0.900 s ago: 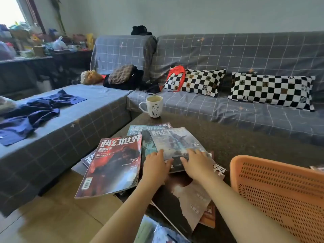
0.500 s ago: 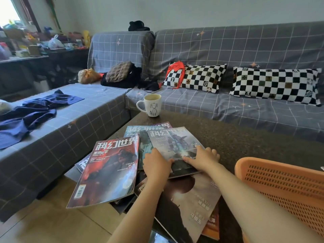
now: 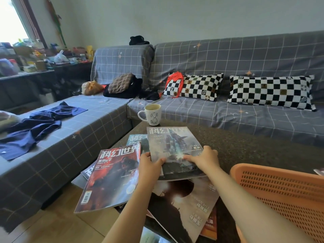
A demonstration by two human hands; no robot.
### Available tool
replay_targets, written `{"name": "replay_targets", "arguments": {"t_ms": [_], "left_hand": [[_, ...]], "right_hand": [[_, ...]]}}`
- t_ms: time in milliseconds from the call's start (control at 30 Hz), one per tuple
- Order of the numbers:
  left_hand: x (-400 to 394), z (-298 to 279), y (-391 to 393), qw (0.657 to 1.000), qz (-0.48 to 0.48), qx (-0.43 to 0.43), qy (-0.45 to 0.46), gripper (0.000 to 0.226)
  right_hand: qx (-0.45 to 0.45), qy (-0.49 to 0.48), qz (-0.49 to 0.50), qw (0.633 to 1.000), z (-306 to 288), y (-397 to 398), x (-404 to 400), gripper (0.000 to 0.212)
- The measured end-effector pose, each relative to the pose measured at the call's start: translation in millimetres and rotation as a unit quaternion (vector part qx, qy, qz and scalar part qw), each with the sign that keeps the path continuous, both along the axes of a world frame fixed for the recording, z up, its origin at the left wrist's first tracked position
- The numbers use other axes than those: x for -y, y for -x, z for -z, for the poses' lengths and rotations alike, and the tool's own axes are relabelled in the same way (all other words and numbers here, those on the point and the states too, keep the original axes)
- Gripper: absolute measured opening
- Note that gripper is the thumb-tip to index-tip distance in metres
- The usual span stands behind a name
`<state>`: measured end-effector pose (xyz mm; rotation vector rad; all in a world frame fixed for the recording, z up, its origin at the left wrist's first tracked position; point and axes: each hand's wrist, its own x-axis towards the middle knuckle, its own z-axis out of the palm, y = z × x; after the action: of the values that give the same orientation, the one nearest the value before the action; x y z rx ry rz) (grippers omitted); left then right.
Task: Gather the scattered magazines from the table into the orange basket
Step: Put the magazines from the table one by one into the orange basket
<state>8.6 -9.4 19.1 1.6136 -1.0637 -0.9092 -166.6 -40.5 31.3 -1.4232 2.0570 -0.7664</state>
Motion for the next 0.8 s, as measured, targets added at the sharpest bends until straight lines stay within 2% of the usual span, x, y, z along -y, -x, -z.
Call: {"name": "replay_targets", "arguments": {"t_ms": [167,300,400,500,600,667,733,800], "left_hand": [[-25,-33,10,0.994,0.054,-0.026,0.092,0.043],[-46,-58,37,0.985,0.108,-0.032,0.128,0.043],[-62,-64,68,0.979,0.150,-0.047,0.128,0.043],[-77,-62,106,0.975,0.188,-0.075,0.091,0.048],[-89,-53,143,0.969,0.222,-0.075,0.072,0.049],[-96,-46,165,0.964,0.250,-0.069,0.052,0.052],[-100,-37,186,0.960,0.271,-0.064,0.014,0.055],[-102,-26,204,0.957,0.285,-0.047,-0.032,0.058]], "right_hand": [[0.145,0.084,-0.005,0.986,-34,28,-38,0.058],[0.183,0.146,0.022,0.972,-56,64,-76,0.034],[0.207,0.153,0.056,0.965,-60,100,-104,0.039],[0.213,0.126,0.091,0.965,-60,138,-133,0.059],[0.193,0.097,0.128,0.968,-53,177,-158,0.079],[0.144,0.077,0.156,0.974,-47,200,-174,0.086],[0.081,0.072,0.167,0.980,-41,219,-188,0.077],[0.057,0.080,0.154,0.983,-33,232,-198,0.055]]}}
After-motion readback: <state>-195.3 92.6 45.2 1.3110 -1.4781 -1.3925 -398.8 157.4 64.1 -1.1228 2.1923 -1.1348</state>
